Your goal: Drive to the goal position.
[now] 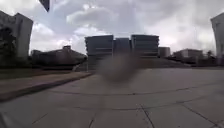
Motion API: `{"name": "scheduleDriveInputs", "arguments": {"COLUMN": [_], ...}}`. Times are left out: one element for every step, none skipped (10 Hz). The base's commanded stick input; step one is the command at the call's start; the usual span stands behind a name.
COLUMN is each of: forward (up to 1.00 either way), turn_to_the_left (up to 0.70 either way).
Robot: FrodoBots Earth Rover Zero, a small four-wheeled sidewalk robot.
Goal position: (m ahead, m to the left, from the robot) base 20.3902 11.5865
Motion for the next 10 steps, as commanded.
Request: {"name": "scheduleDriveInputs", "arguments": {"forward": [0.7,0.7,0.7,0.7,0.7,0.7,0.7,0.7,0.7,0.7], "turn_to_the_left": [0.0,0.0,0.0,0.0,0.0,0.0,0.0,0.0,0.0,0.0]}}
